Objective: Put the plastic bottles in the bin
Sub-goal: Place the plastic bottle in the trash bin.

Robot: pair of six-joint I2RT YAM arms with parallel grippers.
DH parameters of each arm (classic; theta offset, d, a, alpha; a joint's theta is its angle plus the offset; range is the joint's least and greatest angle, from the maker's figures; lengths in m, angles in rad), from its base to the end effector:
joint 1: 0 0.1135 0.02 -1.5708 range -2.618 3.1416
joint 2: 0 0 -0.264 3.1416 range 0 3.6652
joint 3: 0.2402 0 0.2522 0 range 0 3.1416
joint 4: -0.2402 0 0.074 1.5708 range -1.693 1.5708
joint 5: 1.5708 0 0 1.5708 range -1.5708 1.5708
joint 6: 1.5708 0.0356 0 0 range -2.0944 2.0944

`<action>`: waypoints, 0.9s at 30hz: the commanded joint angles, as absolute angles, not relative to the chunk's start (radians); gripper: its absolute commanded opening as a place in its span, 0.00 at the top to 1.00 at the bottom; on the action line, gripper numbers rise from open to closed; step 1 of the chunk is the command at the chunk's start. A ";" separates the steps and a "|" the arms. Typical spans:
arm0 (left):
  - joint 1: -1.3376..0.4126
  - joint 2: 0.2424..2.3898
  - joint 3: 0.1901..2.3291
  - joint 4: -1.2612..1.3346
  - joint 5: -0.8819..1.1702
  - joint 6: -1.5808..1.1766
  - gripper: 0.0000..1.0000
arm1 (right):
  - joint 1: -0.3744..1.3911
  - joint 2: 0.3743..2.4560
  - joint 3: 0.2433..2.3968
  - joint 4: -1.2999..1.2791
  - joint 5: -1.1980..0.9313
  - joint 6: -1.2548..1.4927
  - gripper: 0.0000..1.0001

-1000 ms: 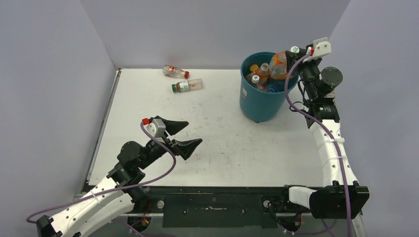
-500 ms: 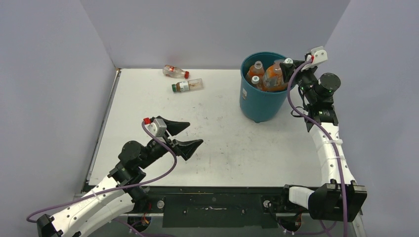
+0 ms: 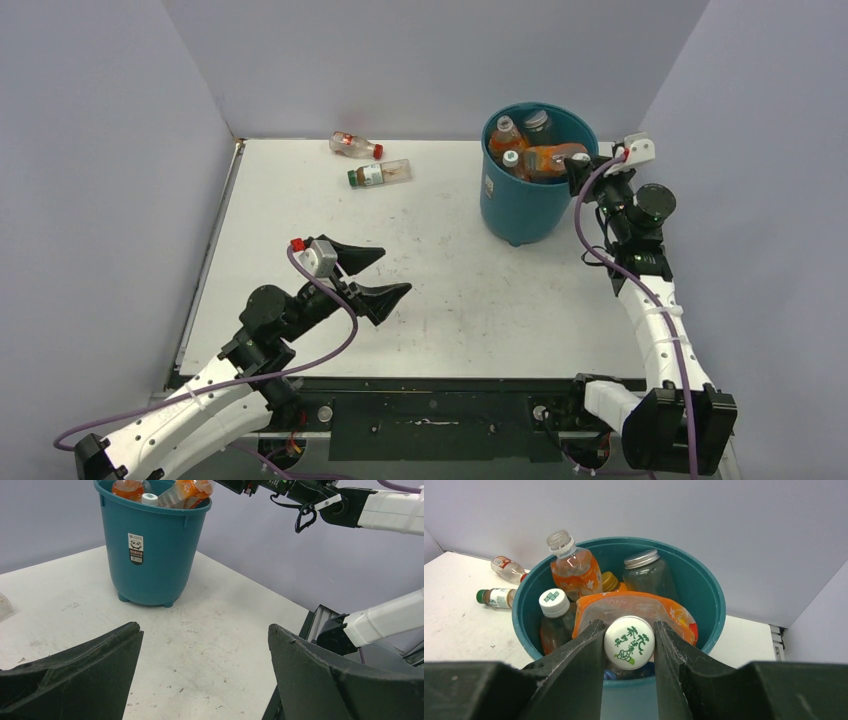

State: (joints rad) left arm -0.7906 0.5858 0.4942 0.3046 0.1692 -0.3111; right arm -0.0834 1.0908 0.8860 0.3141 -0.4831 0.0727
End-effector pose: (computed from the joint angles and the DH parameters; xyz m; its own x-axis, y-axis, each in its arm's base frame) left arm 0.1055 -0.1151 0.3199 -0.1083 -0.3195 -0.9414 0.8227 0.5027 -0.2653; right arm 0.2555 -0.0048 0.3681 0.0804 0.0578 -0.9951 -0.3932 0.9192 0.0217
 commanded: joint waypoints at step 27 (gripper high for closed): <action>-0.793 0.610 0.503 0.370 0.190 -0.331 0.04 | -0.008 1.171 1.211 -0.060 -0.333 0.150 0.95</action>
State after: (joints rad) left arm -0.7906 0.6090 0.4938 0.3180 0.1848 -0.3294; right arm -0.0280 1.1240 1.1660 0.0525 -0.3317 0.1963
